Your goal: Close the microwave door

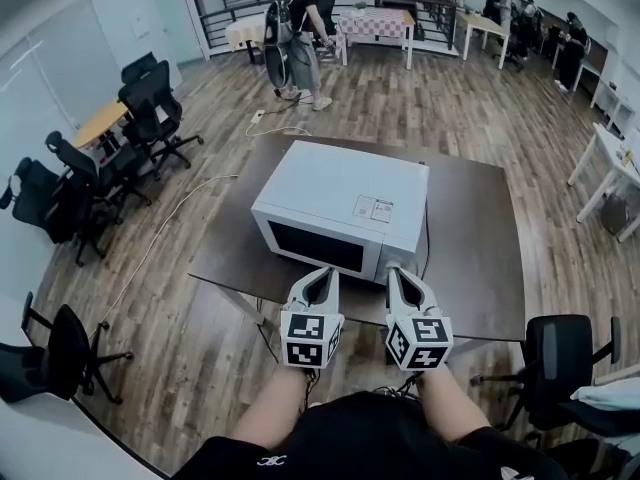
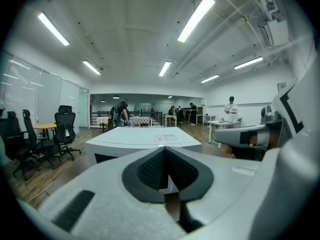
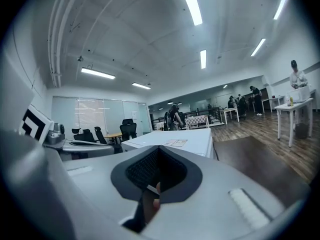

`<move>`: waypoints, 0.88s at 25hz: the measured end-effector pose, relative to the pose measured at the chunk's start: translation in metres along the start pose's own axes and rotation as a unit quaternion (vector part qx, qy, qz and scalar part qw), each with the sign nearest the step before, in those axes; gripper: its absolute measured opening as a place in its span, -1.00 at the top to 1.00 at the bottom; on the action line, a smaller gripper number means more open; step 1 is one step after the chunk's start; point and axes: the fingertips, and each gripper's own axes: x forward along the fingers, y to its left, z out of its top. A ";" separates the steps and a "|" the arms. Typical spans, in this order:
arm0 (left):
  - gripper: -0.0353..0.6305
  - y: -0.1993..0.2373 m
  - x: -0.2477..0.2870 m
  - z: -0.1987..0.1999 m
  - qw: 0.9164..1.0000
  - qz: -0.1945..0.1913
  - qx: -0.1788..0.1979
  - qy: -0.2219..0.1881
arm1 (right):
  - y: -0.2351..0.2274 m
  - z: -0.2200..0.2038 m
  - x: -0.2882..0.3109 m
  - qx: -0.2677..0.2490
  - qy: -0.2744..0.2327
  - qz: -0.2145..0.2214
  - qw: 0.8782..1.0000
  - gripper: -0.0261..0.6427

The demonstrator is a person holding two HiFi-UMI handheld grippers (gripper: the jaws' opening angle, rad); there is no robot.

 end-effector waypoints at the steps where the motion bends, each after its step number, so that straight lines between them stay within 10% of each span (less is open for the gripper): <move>1: 0.88 0.005 -0.003 -0.002 1.000 0.005 0.000 0.002 | 0.005 -0.002 0.002 -0.002 0.002 0.003 1.000 0.90; 22: 0.88 0.030 -0.032 -0.015 1.000 0.017 -0.010 0.017 | 0.041 -0.014 0.016 0.012 0.014 0.030 0.999 0.90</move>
